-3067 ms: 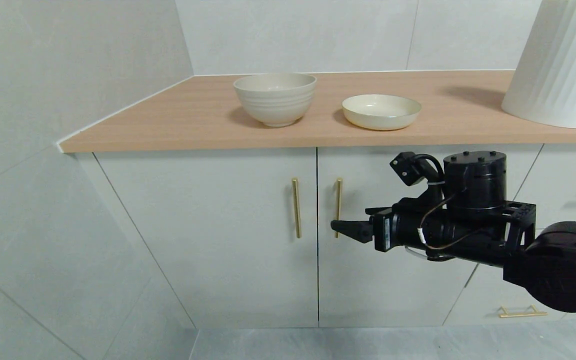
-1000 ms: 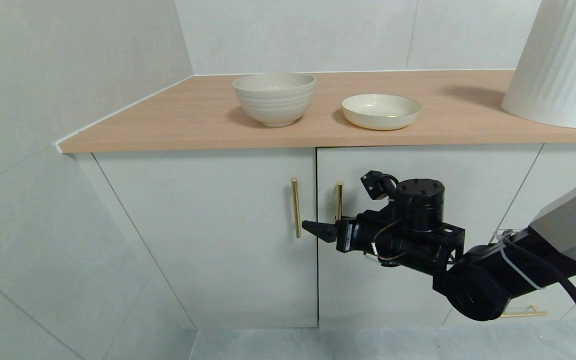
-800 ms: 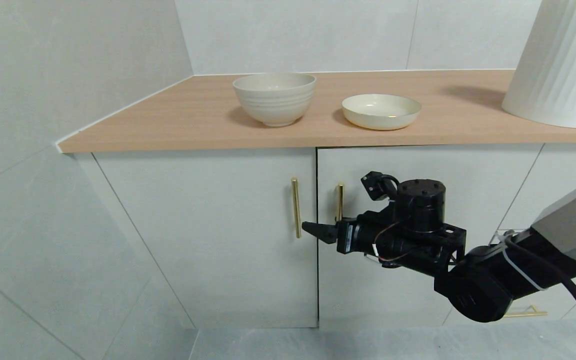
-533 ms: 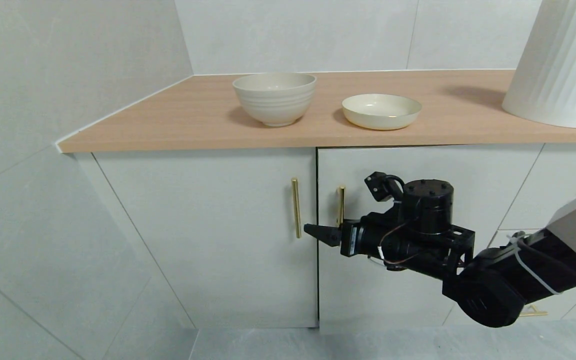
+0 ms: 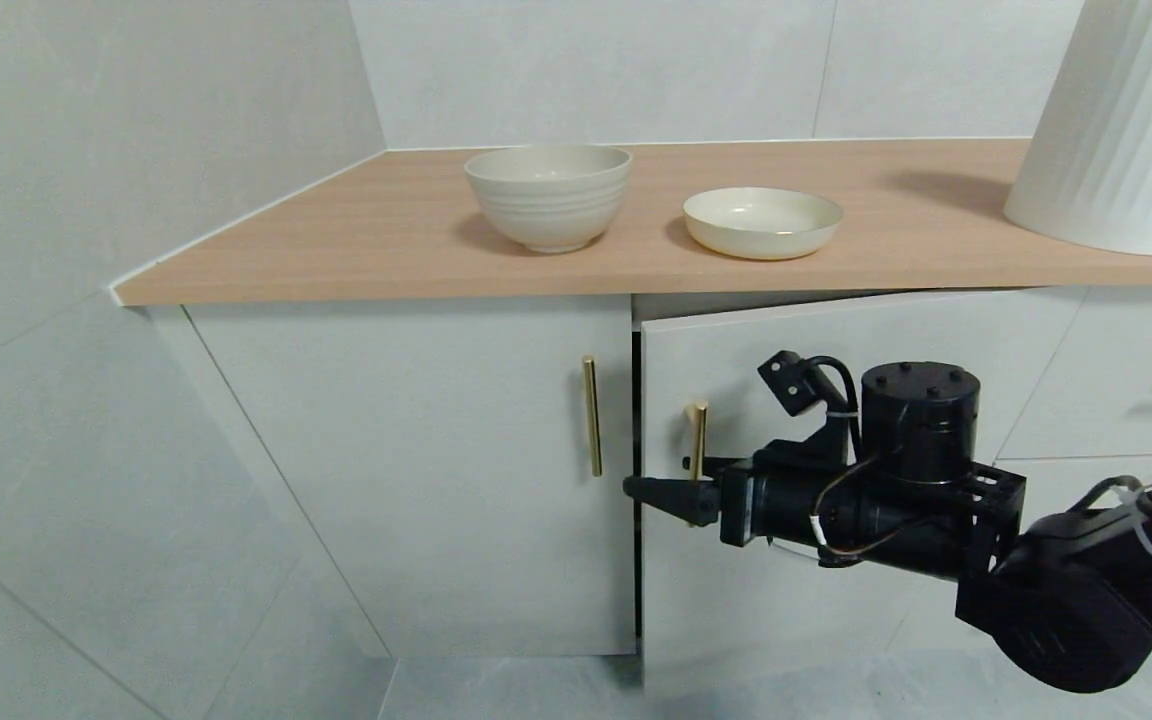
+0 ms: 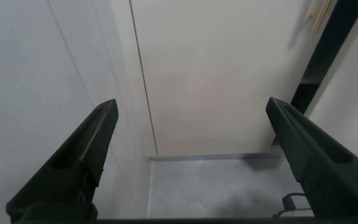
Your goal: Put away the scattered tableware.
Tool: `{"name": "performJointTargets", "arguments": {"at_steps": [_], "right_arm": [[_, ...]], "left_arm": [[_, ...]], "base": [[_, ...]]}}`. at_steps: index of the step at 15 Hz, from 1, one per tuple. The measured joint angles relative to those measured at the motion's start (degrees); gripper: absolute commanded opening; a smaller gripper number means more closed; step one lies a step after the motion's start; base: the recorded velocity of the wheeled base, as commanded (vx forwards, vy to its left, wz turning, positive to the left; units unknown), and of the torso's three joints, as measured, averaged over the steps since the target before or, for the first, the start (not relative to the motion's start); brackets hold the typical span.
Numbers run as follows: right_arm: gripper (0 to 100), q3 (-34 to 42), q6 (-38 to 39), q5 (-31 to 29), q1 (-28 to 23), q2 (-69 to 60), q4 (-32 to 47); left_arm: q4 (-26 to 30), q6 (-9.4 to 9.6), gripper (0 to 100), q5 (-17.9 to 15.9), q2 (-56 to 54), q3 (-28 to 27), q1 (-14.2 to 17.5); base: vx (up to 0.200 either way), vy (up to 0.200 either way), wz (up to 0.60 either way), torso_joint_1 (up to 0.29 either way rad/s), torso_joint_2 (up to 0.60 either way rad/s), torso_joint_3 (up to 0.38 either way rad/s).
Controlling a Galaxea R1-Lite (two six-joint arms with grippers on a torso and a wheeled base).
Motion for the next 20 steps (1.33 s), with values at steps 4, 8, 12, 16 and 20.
{"name": "performJointTargets", "arguments": {"at_steps": [4,8,12,16,20], "right_arm": [[100,2.9,-0.2,1.5,1.0,-2.7,0.0],[100,6.4,-0.3,6.8,1.4,-5.7,0.2],[100,10.3,-0.4,8.1,1.6,-9.5,0.3],[100,12.1,-0.4,10.5,1.6,-11.5,0.1],[100,12.4,-0.4,10.9,1.5,-12.7,0.0]], "left_arm": [[0.0,0.0,100,0.0,0.0,0.0,0.0],[0.0,-0.02,100,0.0,0.0,0.0,0.0],[0.0,0.05,100,0.0,0.0,0.0,0.0],[-0.2,-0.06,100,0.0,0.0,0.0,0.0],[-0.4,-1.66,100,-3.7,0.0,-3.3,-0.1]], "base": [[0.0,0.0,0.0,0.0,0.0,0.0],[0.0,0.0,0.0,0.0,0.0,0.0],[0.0,0.0,0.0,0.0,0.0,0.0],[0.0,0.0,0.0,0.0,0.0,0.0],[0.0,0.0,0.0,0.0,0.0,0.0]]}}
